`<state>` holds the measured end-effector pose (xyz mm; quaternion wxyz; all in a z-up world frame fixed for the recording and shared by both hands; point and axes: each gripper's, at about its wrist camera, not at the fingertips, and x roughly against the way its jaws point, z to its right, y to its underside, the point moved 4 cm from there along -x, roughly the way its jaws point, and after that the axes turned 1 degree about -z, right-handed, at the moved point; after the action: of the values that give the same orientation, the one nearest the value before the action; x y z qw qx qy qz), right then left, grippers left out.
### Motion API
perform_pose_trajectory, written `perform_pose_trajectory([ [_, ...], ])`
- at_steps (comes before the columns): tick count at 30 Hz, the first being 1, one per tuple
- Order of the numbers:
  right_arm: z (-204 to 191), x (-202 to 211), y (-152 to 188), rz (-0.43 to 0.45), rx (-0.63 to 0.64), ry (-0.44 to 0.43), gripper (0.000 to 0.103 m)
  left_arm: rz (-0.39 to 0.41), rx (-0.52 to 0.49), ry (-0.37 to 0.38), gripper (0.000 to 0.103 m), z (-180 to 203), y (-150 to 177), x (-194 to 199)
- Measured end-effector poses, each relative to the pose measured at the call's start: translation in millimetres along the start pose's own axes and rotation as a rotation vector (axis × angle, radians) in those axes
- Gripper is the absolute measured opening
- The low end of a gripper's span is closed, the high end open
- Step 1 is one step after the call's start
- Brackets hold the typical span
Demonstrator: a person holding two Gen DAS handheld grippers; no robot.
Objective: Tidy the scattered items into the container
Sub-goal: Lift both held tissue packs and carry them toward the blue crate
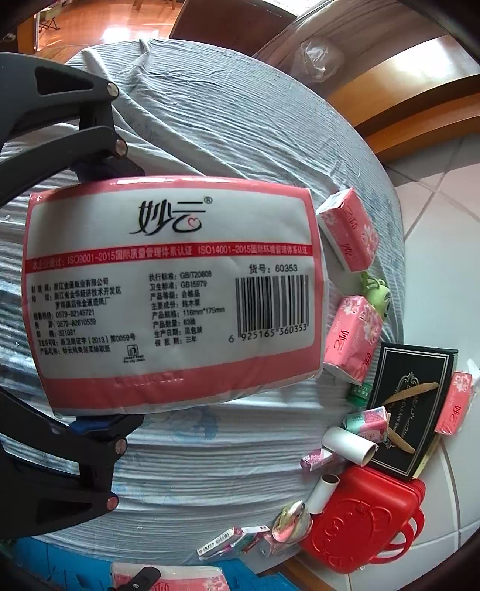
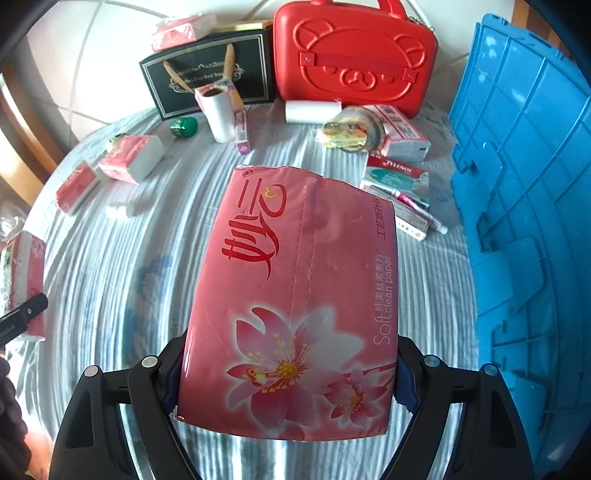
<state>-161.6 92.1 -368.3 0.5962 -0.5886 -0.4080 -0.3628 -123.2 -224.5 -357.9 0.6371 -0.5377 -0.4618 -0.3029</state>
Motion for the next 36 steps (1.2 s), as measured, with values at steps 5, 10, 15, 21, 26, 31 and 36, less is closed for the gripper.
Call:
perform_pose_trajectory([
  [5,-7.5,23.4,1.8,0.03,0.025,-0.02,0.085,0.026,-0.011,0.011,0.092,6.1,0.6,21.2],
  [10,-12.4,43.3,2.8,0.039,0.037,-0.045,0.085,0.05,0.0,0.023,0.092,6.2,-0.1,40.0],
  [15,-21.7,65.3,-0.6,0.073,0.066,-0.062,0.085,0.058,0.01,0.031,0.092,6.7,3.5,56.8],
  [21,-35.4,91.2,-5.7,0.096,0.087,-0.107,0.085,0.106,0.028,0.03,0.092,6.6,3.2,86.2],
  [26,-44.2,115.5,-5.2,0.134,0.124,-0.13,0.085,0.145,0.025,0.024,0.092,9.1,1.2,114.3],
  [31,-50.4,129.8,0.2,0.137,0.138,-0.159,0.085,0.177,0.009,0.019,0.092,14.7,-0.5,142.0],
  [36,-50.0,152.8,0.9,0.156,0.152,-0.188,0.085,0.217,0.009,0.02,0.092,20.6,-3.7,171.9],
])
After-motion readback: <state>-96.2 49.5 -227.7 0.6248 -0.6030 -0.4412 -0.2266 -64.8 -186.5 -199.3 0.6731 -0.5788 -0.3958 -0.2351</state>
